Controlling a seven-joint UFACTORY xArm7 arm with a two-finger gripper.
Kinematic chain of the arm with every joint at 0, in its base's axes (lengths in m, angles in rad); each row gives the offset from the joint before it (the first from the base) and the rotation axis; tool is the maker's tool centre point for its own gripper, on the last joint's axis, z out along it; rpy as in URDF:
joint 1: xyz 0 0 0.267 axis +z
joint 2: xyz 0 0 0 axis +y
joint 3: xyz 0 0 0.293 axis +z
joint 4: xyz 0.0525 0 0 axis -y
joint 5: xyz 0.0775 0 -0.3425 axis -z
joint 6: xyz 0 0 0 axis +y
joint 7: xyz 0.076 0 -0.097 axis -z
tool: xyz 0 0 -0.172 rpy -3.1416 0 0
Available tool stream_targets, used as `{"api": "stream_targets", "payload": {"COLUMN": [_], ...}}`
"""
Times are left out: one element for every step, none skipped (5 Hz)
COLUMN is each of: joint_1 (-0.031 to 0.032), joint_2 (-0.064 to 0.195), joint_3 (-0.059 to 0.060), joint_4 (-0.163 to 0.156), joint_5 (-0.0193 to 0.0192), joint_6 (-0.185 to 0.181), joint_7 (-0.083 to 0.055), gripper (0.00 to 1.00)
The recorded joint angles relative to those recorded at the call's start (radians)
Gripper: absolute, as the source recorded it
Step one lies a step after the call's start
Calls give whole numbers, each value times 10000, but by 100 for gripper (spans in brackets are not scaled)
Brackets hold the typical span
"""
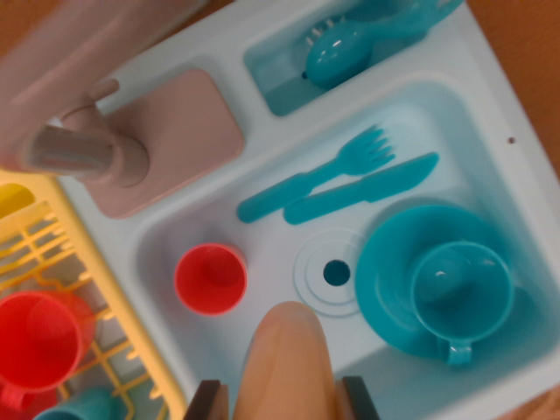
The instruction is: Pick detergent from the sink
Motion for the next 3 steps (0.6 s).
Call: {"api": "stream_targets", "payload": {"joint_1": [0, 0, 1], "joint_2": [0, -109, -216], "joint_3": [0, 0, 0], "joint_4": [0, 319, 633], "joint_5": [0, -15, -29], "joint_6": [0, 427, 847], "joint_7": [0, 19, 38], "gripper": [100, 100, 100]}}
